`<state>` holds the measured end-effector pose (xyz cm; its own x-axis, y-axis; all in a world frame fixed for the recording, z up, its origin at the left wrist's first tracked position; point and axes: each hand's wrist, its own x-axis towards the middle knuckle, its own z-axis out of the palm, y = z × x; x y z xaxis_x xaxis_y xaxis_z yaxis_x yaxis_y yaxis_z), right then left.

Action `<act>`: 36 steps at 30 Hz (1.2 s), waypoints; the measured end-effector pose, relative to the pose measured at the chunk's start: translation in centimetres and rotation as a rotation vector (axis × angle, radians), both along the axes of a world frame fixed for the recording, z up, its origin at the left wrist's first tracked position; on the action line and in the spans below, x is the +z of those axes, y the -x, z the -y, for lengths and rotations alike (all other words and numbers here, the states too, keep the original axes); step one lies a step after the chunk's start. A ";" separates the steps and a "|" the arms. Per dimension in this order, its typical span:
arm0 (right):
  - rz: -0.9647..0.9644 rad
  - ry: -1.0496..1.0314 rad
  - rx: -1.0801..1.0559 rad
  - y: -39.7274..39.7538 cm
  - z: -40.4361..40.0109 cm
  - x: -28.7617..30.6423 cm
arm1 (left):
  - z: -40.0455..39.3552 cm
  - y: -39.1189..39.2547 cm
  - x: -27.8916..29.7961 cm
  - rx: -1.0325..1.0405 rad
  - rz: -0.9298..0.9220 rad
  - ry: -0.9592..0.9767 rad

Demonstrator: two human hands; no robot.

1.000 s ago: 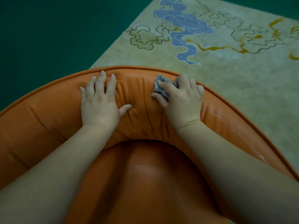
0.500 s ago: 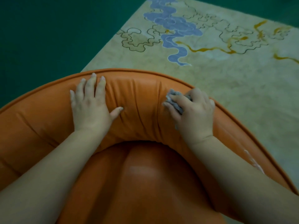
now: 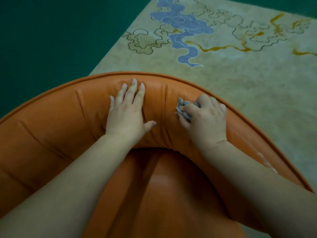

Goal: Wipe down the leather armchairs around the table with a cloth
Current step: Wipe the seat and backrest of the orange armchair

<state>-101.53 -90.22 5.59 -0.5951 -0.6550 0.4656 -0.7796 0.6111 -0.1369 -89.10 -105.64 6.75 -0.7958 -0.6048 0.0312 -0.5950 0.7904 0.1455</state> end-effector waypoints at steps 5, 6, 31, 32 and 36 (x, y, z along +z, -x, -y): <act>0.015 0.183 -0.016 0.4 4.7 1.4 | -0.1 0.1 -0.4 0.014 -0.006 0.004; 0.028 0.164 -0.025 0.3 5.7 1.1 | -0.1 0.0 -0.4 0.012 -0.008 0.004; 0.036 -0.076 0.094 -4.2 0.7 -2.6 | 0.3 -0.1 -0.7 -0.002 0.004 -0.036; 0.032 -0.033 0.096 -4.2 0.5 -2.2 | 0.2 -0.1 -0.7 0.000 0.006 -0.039; -0.096 0.121 0.015 -1.8 2.2 0.7 | 0.1 0.0 -0.9 0.017 -0.013 -0.020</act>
<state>-99.74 -92.41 6.32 -0.5342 -0.5996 0.5959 -0.8019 0.5826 -0.1327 -89.06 -105.70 5.81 -0.7852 -0.6186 0.0292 -0.6061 0.7772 0.1690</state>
